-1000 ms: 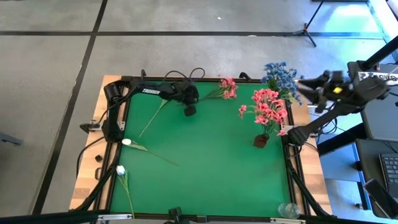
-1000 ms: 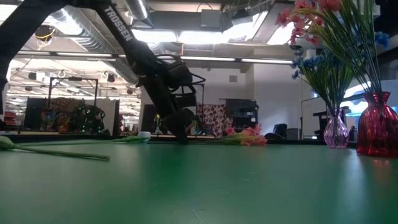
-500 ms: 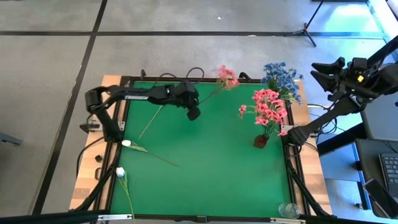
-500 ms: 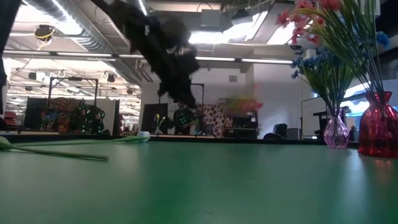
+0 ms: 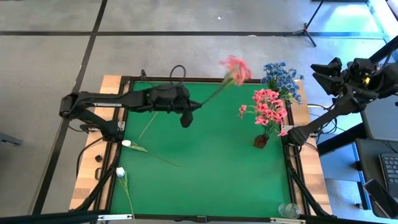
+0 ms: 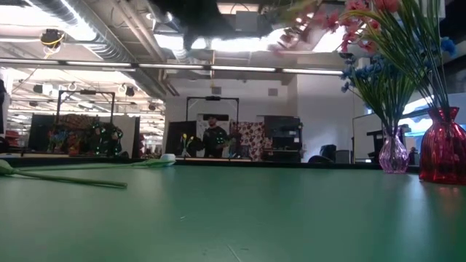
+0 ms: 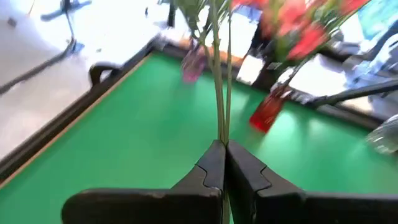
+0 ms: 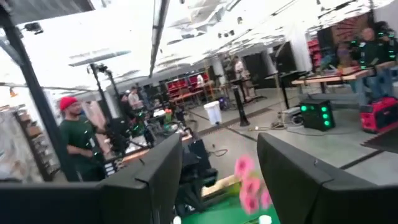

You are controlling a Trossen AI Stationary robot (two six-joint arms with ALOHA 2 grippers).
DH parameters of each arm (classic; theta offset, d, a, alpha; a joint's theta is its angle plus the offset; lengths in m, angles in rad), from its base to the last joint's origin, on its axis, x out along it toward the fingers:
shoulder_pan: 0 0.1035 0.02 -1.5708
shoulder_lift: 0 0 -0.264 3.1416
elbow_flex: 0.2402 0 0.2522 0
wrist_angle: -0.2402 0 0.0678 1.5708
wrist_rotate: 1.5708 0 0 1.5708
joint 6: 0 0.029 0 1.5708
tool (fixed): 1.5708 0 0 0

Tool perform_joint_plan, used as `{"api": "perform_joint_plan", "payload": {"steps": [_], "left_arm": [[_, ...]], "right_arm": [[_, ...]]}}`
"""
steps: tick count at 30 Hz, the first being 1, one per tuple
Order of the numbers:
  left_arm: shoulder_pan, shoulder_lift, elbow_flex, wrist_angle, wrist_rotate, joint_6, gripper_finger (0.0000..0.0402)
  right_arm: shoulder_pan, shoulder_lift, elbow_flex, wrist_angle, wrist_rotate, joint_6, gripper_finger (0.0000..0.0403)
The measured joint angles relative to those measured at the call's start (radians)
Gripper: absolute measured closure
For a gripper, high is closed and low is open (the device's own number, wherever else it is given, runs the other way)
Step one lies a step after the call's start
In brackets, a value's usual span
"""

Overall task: Sort flowers into vase by color
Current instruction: Put the pink flowers into the red vase

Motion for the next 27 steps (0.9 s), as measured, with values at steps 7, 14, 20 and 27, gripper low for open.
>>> {"api": "perform_joint_plan", "payload": {"steps": [7, 14, 20, 27], "left_arm": [[-0.107, -0.070, 0.000, 0.256, -0.007, -0.024, 0.0401], [-0.200, -0.060, 0.003, 0.548, -0.007, -0.016, 0.0401], [-0.275, -0.017, 0.002, 0.805, 0.006, 0.017, 0.0401], [-0.325, 0.048, 0.003, 0.901, -0.059, 0.052, 0.0401]], "right_arm": [[0.000, 0.056, -0.079, 0.089, 0.044, 0.000, 0.0194], [0.000, 0.153, -0.108, 0.186, 0.054, -0.013, 0.0156], [0.000, 0.251, -0.108, 0.243, 0.048, -0.030, 0.0084], [0.000, 0.424, -0.108, 0.346, -0.097, -0.079, 0.0075]]}}
